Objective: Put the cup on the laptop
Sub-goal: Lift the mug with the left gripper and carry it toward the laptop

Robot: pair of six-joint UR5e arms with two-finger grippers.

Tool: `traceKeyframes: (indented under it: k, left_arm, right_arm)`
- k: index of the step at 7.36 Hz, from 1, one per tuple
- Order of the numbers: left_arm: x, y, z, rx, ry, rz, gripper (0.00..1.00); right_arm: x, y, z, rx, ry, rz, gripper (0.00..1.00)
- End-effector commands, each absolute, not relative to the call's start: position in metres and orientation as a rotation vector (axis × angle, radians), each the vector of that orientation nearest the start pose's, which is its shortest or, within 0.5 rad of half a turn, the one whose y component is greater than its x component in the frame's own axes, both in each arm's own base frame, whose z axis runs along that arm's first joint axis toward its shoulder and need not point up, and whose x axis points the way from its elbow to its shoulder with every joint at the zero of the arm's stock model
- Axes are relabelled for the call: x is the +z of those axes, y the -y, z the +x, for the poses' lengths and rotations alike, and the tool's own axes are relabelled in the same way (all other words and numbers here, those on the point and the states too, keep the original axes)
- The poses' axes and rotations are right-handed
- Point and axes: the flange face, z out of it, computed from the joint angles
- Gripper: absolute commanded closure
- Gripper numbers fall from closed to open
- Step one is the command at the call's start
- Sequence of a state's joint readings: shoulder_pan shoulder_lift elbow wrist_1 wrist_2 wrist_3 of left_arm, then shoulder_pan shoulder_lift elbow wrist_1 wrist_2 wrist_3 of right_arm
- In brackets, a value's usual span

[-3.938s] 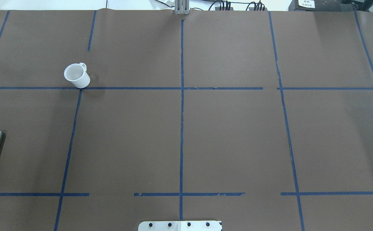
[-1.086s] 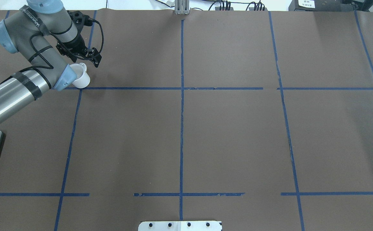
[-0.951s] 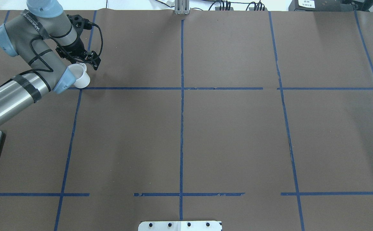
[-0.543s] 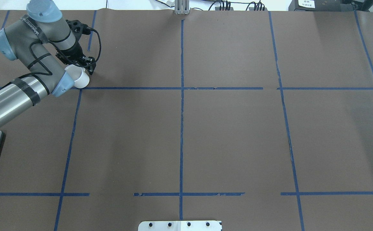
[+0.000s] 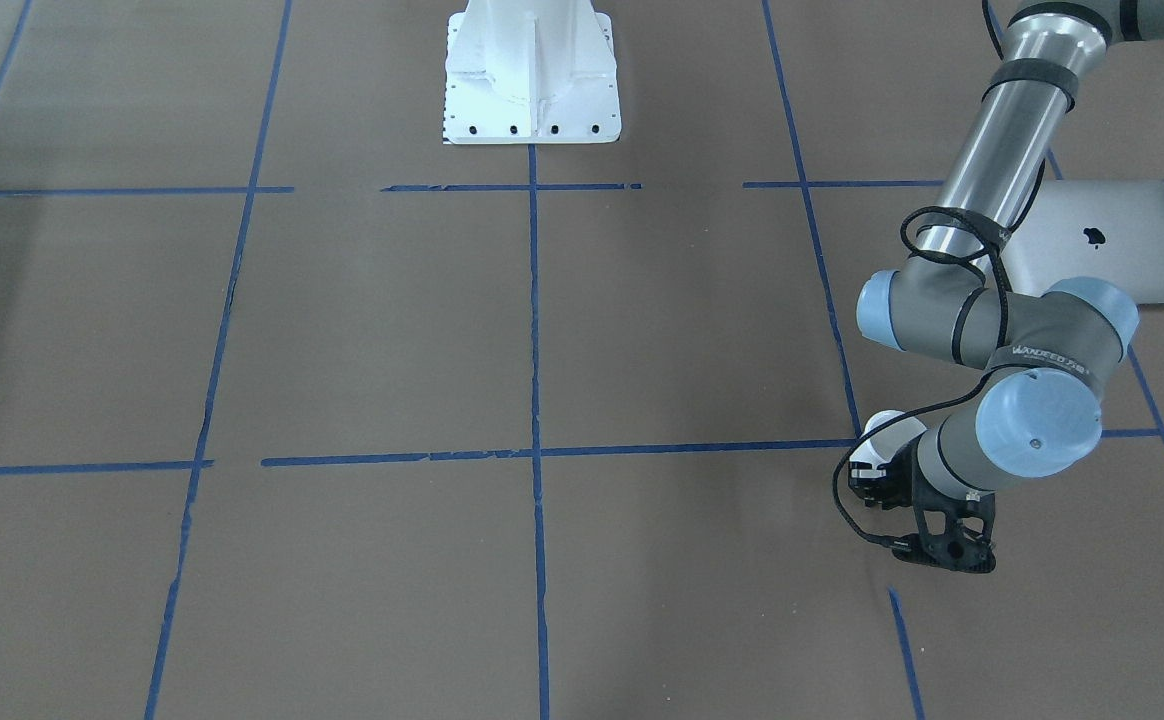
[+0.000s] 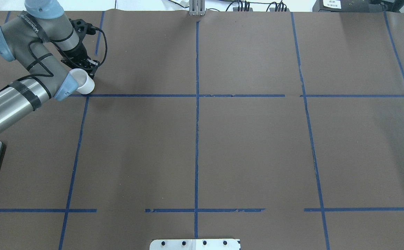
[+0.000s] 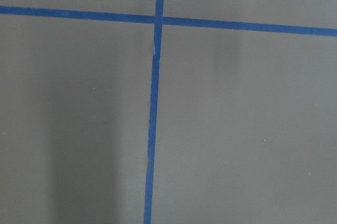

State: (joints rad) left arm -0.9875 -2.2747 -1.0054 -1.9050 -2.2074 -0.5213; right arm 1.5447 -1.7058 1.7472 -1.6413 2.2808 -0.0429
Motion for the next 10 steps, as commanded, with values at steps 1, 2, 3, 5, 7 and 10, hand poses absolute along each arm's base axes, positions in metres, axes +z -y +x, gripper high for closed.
traceKeyframes:
  k: [1,2,3,5,7,10]
  left_arm:
    - [0.453,0.72,0.324,0.132,-0.749,0.039,1.0]
    - [0.449,0.727,0.288,0.126,-0.729,0.031,1.0]
    - [0.453,0.726,0.237,0.134,-0.692,0.0,1.0]
    - [0.481,0.678,0.143,0.199,-0.664,0.011,1.0]
    - [0.564,0.591,0.111,0.222,-0.703,-0.056,1.0]
    - [0.643,0.457,0.071,0.265,-0.753,-0.044,1.0]
  right_arm:
    - [0.646,0.434,0.057,-0.056,0.71,-0.022,0.0]
    - [0.646,0.434,0.057,-0.056,0.709,-0.022,0.0]
    - [0.646,0.434,0.057,-0.056,0.71,-0.022,0.0]
    - [0.646,0.434,0.057,-0.057,0.711,-0.021,0.0]
    - [0.646,0.434,0.057,-0.056,0.709,-0.022,0.0]
    - [0.646,0.434,0.057,-0.056,0.709,-0.022,0.0]
